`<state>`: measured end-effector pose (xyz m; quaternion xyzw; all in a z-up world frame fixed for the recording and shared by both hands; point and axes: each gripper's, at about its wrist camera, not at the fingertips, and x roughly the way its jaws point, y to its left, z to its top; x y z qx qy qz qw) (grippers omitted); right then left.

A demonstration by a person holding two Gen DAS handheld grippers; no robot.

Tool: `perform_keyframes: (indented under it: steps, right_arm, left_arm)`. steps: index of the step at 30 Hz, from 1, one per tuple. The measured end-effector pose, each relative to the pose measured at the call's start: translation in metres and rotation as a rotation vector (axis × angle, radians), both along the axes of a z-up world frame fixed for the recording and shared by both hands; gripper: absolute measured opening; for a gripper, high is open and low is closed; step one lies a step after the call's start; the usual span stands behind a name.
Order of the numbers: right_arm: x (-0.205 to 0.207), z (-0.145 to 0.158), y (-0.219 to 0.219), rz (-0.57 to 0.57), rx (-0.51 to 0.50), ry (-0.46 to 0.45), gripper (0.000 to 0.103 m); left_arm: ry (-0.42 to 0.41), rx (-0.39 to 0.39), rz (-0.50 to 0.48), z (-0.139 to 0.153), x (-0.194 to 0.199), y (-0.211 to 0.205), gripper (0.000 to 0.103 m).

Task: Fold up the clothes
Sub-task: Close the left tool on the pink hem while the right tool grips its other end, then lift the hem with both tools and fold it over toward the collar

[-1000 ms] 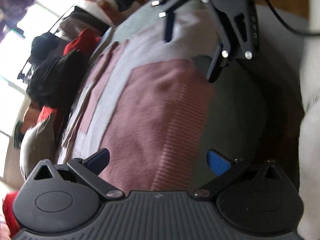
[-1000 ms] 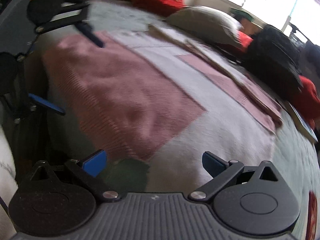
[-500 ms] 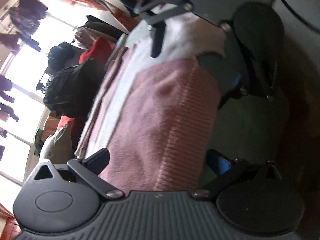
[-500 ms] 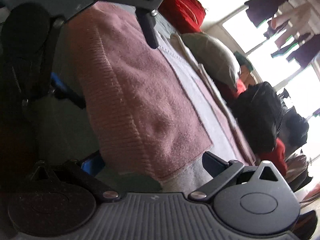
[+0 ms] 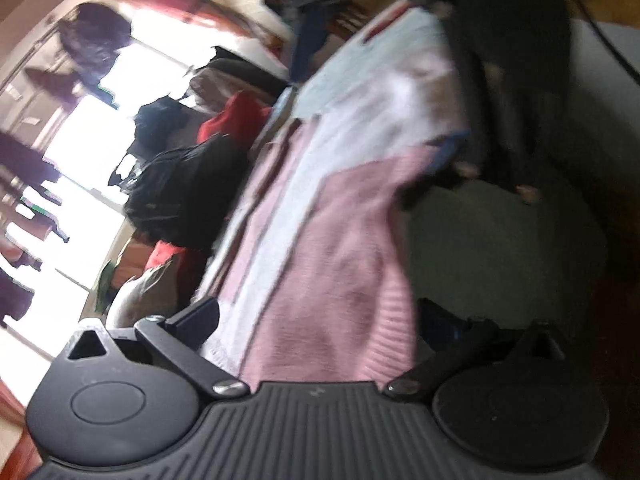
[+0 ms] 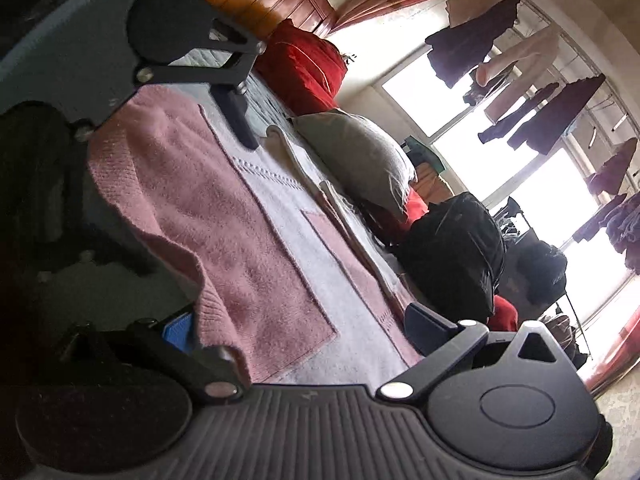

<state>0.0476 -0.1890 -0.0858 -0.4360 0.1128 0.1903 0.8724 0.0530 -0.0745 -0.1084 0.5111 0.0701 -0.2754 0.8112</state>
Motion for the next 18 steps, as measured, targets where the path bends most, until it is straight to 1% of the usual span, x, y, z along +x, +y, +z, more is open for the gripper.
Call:
perform_keyframes:
  steps: [4,6,8,13,16,18]
  right_arm:
    - [-0.003,-0.006,0.004,0.022,-0.010,0.037,0.103]
    - [-0.001,-0.012,0.010,0.025,-0.010,0.054,0.103]
    - [0.003,-0.017,0.016,0.003,-0.003,0.048,0.103]
    - [0.010,-0.019,0.022,-0.071,-0.015,-0.068,0.103]
    - [0.013,-0.009,0.017,-0.083,0.047,-0.081,0.103]
    - [0.013,-0.004,0.014,-0.091,0.072,-0.095,0.103]
  left_arm:
    - [-0.015,-0.040,0.025,0.012,0.004,0.002,0.103]
    - [-0.026,-0.042,0.018,0.016,0.004,0.002,0.103]
    - [-0.036,-0.045,0.014,0.019,0.003,0.002,0.103]
    - [-0.029,-0.037,-0.004,0.017,-0.002,0.003,0.102]
    - [-0.015,-0.018,-0.018,0.009,-0.005,0.002,0.102]
    - [-0.036,-0.008,0.007,0.003,-0.002,-0.001,0.102]
